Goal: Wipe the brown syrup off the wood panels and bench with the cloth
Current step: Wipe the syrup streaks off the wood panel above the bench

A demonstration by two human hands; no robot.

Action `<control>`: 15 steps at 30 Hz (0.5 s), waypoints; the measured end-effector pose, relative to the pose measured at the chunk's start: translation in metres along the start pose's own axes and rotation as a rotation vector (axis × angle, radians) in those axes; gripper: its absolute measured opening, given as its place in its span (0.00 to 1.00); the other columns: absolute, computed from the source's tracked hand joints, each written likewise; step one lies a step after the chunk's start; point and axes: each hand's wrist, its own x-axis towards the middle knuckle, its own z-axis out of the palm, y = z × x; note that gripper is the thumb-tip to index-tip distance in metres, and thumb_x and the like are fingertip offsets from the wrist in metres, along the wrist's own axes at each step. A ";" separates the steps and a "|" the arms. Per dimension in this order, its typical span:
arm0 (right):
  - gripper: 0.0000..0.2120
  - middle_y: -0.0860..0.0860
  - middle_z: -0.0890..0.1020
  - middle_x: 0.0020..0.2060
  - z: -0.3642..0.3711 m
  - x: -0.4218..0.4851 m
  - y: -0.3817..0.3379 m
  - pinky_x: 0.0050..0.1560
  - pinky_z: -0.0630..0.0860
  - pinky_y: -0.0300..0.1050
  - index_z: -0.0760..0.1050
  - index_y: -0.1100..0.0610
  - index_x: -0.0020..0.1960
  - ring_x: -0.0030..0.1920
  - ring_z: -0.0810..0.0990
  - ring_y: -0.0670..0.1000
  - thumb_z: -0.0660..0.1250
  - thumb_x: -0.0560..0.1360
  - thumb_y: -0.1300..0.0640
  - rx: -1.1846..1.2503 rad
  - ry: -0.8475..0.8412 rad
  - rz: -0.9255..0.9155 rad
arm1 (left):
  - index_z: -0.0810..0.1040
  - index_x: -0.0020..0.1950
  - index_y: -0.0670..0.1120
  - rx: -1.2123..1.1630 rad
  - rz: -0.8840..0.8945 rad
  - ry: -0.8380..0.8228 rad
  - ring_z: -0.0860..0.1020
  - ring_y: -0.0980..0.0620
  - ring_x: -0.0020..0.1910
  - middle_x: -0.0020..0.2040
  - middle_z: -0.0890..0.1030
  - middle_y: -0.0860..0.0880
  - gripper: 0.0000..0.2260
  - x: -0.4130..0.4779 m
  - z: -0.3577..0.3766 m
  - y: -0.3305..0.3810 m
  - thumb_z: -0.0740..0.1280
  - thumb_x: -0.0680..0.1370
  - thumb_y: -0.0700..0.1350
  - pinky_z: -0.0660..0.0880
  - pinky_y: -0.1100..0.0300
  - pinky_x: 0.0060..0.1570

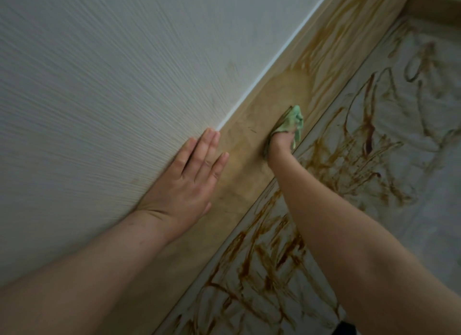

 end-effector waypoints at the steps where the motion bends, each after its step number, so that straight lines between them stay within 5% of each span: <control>1: 0.37 0.51 0.54 0.83 0.002 -0.022 0.011 0.80 0.56 0.63 0.46 0.46 0.85 0.81 0.57 0.58 0.45 0.80 0.33 -0.071 -0.034 -0.021 | 0.52 0.83 0.37 -0.008 0.003 0.000 0.45 0.30 0.81 0.80 0.43 0.27 0.44 0.000 0.000 -0.001 0.63 0.77 0.62 0.39 0.37 0.80; 4: 0.30 0.50 0.46 0.84 0.000 -0.051 0.013 0.82 0.48 0.60 0.41 0.50 0.85 0.83 0.50 0.56 0.46 0.87 0.46 -0.196 -0.070 -0.190 | 0.52 0.83 0.37 -0.015 -0.002 0.001 0.46 0.29 0.81 0.80 0.43 0.27 0.44 -0.001 -0.002 0.002 0.62 0.76 0.61 0.40 0.37 0.80; 8: 0.29 0.54 0.46 0.84 -0.004 0.001 -0.019 0.83 0.47 0.56 0.47 0.56 0.84 0.83 0.49 0.56 0.47 0.85 0.62 -0.246 0.041 -0.437 | 0.53 0.83 0.37 -0.016 0.008 0.032 0.48 0.30 0.82 0.81 0.45 0.27 0.42 0.002 0.003 0.003 0.61 0.77 0.60 0.43 0.37 0.80; 12: 0.32 0.53 0.66 0.79 0.001 0.053 -0.007 0.77 0.65 0.53 0.56 0.49 0.83 0.76 0.68 0.56 0.51 0.80 0.42 0.010 0.114 -0.177 | 0.51 0.83 0.36 0.000 0.030 0.014 0.49 0.30 0.81 0.80 0.45 0.27 0.40 0.000 0.003 0.003 0.56 0.79 0.60 0.42 0.36 0.80; 15: 0.41 0.51 0.73 0.73 0.007 0.015 0.008 0.74 0.69 0.55 0.61 0.45 0.82 0.68 0.74 0.55 0.48 0.74 0.28 0.203 0.119 0.044 | 0.49 0.83 0.36 0.009 0.035 0.000 0.47 0.29 0.81 0.80 0.43 0.27 0.41 -0.001 0.002 0.002 0.55 0.79 0.61 0.40 0.36 0.79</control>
